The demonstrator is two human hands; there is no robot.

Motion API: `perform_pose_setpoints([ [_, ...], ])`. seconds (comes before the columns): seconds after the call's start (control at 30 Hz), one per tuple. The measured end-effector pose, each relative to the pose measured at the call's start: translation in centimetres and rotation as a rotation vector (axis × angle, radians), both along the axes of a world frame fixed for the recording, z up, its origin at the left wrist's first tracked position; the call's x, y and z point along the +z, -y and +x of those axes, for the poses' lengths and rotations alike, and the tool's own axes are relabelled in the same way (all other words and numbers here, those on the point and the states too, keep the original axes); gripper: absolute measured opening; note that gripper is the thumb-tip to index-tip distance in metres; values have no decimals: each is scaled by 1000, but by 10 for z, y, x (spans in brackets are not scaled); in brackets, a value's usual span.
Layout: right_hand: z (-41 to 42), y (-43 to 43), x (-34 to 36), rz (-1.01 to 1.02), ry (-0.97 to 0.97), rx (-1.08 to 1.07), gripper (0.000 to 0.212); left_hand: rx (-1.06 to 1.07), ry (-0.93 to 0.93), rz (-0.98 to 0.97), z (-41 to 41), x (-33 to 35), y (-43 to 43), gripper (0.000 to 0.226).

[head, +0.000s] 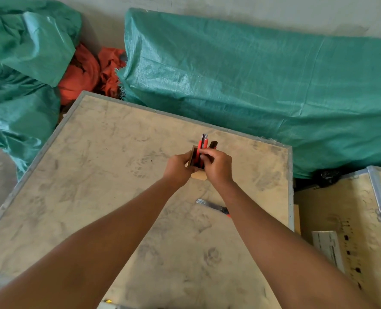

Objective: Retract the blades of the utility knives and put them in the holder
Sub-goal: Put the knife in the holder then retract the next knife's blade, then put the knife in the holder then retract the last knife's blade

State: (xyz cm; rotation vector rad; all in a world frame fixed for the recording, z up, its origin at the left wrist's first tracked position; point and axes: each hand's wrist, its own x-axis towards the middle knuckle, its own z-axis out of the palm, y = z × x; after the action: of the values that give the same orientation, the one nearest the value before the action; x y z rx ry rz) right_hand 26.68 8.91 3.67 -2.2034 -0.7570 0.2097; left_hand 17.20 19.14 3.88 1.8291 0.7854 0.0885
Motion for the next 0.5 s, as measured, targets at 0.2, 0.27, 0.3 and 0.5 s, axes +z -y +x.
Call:
perform_pose_setpoints([
  [0.2,3,0,-2,24,5,-16,27,9,6,14,-1,-5,0,57],
  [0.27,4,2,0,33,-5,-16,26,11,-4,19,0,-5,1,56],
  [0.3,4,4,1,43,-3,-14,25,15,-5,15,-1,-4,1,57],
  [0.5,5,36,10,88,-2,-24,24,166,34,-62,-14,9,13,60],
])
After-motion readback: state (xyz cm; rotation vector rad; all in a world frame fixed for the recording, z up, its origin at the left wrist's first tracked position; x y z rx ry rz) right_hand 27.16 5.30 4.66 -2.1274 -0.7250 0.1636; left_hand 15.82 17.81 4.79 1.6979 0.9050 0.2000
